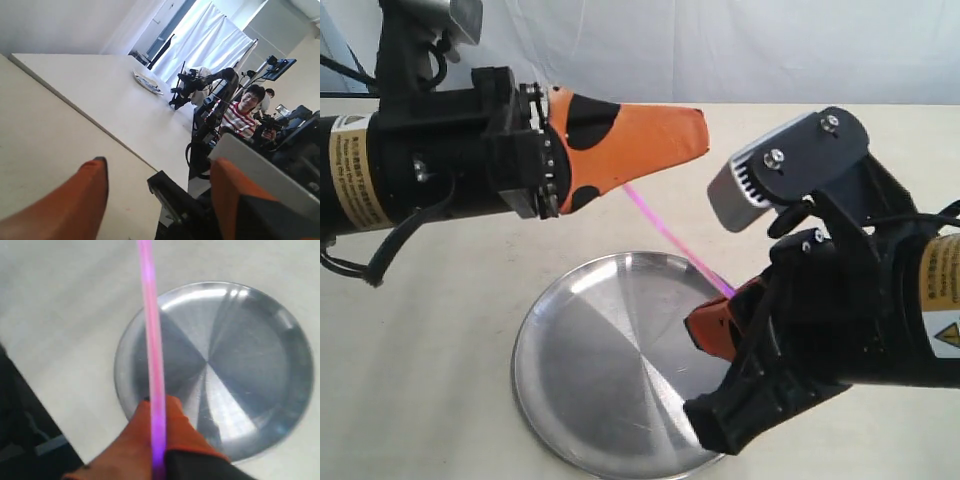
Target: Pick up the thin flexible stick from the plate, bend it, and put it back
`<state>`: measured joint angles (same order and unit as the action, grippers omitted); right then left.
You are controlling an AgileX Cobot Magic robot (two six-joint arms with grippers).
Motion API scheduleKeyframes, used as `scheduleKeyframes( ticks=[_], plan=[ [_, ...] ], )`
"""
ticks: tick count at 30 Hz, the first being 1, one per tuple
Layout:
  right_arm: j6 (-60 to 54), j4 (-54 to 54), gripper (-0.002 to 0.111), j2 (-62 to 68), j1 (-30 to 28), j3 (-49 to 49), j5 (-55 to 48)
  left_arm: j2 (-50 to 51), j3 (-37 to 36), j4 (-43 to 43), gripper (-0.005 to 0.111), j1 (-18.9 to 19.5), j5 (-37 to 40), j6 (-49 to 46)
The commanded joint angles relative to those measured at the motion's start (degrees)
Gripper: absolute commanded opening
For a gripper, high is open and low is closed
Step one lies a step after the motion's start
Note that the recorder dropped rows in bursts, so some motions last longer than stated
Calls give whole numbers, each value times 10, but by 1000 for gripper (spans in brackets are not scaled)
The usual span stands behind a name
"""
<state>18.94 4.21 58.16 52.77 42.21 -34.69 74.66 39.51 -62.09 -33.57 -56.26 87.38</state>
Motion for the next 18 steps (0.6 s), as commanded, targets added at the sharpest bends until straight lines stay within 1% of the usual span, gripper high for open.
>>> scheduleKeyframes(
  ticks=[1, 2, 3, 4, 5, 6, 7, 8, 9, 10, 11, 12, 13, 15, 18],
  plan=[
    [64, 92, -1, -5, -1, 4, -55, -12, 36, -21, 59, -2, 17, -19],
    [78, 107, -1, -5, -1, 4, -60, -26, 46, -35, 58, -2, 65, -20],
    [88, 114, -1, -5, -1, 3, -61, -35, 49, -38, 58, -2, 88, -26],
    [124, 147, -1, -5, -1, -1, -66, -61, 55, -55, 58, -2, 152, -40],
    [144, 163, -1, -5, -1, -4, -71, -73, 58, -70, 58, -2, 188, -41],
    [180, 201, -1, -2, -1, -15, -86, -108, 63, -119, 58, -2, 246, -41],
    [190, 215, -1, 7, -1, -27, -95, -146, 66, -169, 58, -2, 288, -33],
    [190, 215, -1, 16, -3, -34, -95, -166, 66, -193, 56, -2, 305, -21],
    [190, 200, -1, 38, -9, -45, -90, -200, 66, -231, 49, -2, 327, 13],
    [188, 196, -1, 54, -13, -51, -81, -218, 66, -251, 45, -2, 333, 32],
    [176, 179, -1, 91, -21, -61, -52, -249, 66, -290, 39, -2, 340, 58],
    [163, 164, -1, 112, -26, -63, -33, -264, 66, -315, 36, -2, 344, 70],
    [119, 128, -1, 153, -35, -63, 6, -290, 66, -365, 30, -2, 356, 97],
    [82, 108, -1, 221, -46, -63, 58, -313, 66, -379, 25, -2, 383, 114],
    [82, 109, -1, 289, -63, -63, 107, -320, 65, -379, 24, -2, 416, 114]
  ],
)
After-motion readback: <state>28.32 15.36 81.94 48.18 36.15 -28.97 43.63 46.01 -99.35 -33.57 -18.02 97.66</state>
